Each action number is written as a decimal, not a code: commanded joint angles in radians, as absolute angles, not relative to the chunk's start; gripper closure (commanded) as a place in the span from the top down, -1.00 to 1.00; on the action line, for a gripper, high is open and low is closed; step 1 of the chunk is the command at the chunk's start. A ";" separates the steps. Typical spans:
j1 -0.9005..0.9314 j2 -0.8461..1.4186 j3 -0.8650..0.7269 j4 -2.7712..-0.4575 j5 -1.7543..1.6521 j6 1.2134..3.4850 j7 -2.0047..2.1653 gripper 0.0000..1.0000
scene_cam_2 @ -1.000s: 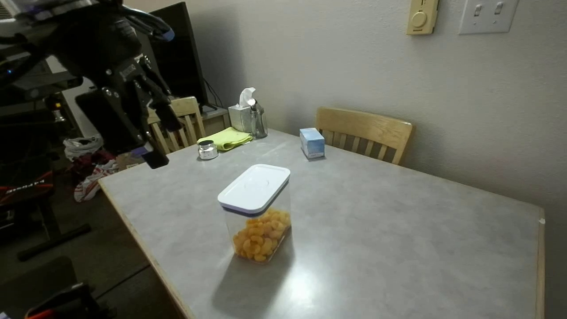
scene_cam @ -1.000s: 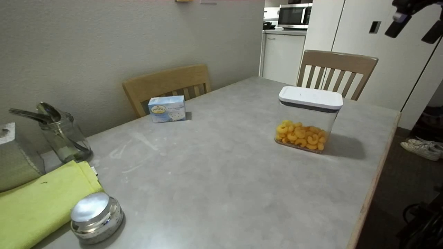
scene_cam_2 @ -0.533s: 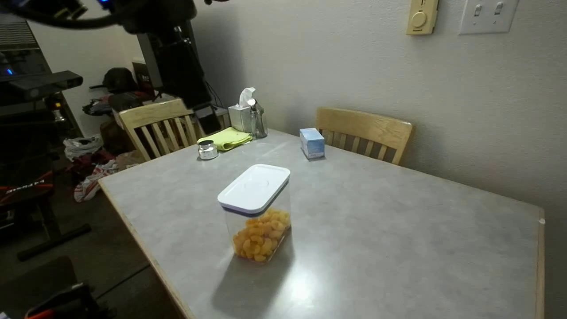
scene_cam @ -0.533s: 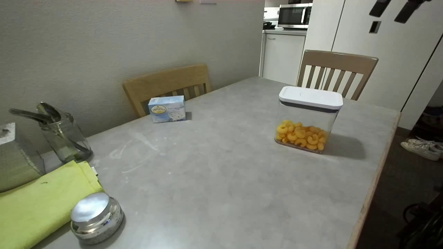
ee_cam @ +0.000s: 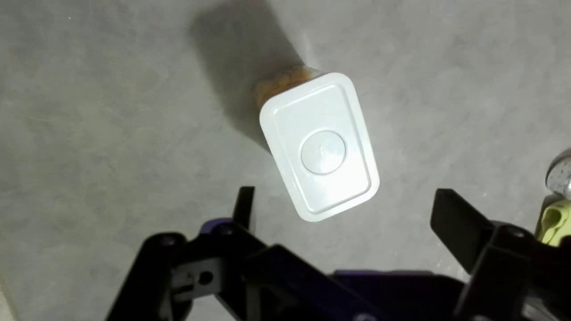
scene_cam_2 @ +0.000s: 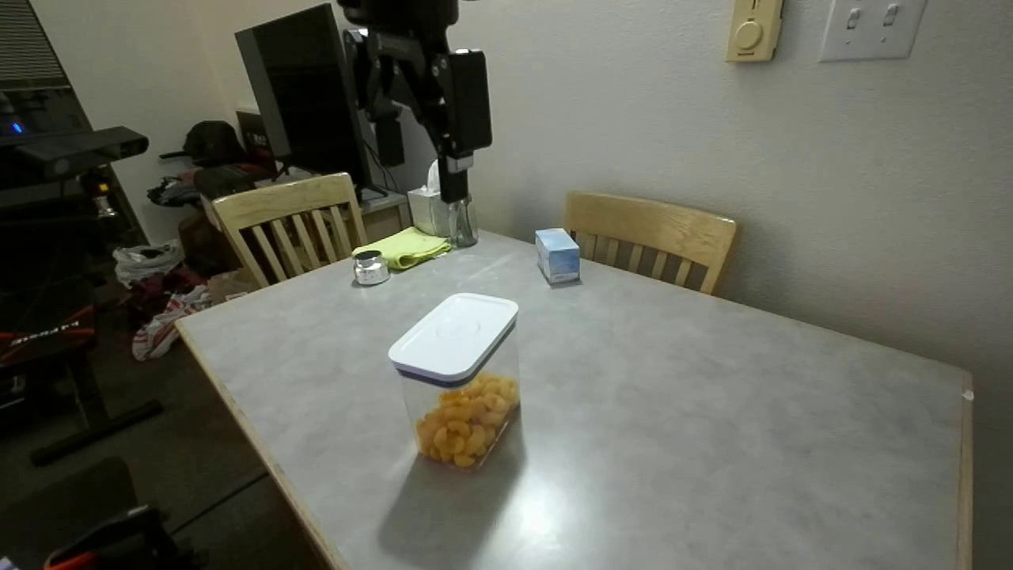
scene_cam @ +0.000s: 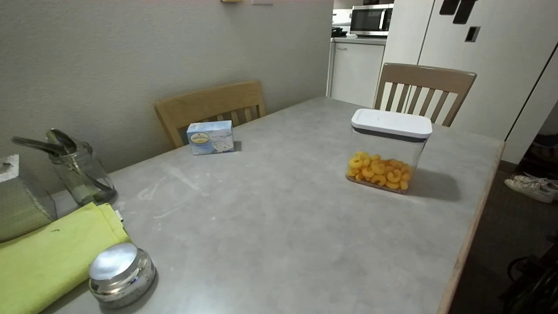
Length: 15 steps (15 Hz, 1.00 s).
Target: Press down on the lid and open the food container
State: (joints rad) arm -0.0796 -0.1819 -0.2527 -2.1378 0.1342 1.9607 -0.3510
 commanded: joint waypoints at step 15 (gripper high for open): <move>-0.111 0.055 -0.152 -2.040 0.072 1.854 -0.600 1.00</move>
